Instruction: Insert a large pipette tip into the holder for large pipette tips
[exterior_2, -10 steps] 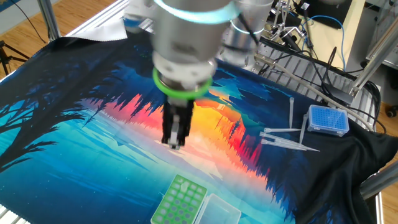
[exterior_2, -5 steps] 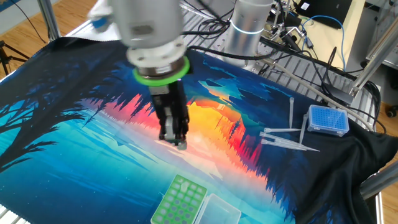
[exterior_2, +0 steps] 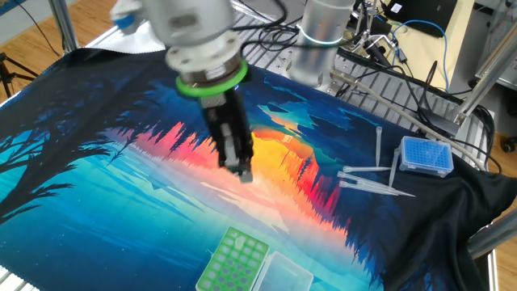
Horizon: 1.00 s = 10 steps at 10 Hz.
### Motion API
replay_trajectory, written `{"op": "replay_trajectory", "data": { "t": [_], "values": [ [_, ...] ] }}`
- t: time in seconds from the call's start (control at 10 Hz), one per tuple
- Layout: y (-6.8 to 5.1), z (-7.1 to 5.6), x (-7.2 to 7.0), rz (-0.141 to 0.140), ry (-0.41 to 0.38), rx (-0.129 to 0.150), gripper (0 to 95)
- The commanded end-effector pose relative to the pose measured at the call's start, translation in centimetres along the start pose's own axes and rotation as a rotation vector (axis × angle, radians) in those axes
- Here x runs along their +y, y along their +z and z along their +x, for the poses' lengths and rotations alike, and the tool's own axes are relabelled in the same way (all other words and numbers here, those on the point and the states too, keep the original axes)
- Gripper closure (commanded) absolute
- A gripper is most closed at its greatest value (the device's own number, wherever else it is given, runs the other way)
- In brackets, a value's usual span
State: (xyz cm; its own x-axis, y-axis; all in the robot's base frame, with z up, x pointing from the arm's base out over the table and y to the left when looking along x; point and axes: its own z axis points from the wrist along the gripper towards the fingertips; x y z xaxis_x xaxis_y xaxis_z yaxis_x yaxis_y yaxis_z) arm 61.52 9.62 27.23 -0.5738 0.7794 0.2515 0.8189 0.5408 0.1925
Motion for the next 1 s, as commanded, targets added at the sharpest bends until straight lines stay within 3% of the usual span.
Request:
{"op": "replay_trajectory", "data": {
  "t": [0.1, 1.0],
  "values": [
    [-0.33, -0.11, -0.09, 0.136, -0.049, -0.261, 95.0],
    [-0.36, -0.09, -0.17, 0.134, -0.014, -0.263, 95.0]
  ]
}}
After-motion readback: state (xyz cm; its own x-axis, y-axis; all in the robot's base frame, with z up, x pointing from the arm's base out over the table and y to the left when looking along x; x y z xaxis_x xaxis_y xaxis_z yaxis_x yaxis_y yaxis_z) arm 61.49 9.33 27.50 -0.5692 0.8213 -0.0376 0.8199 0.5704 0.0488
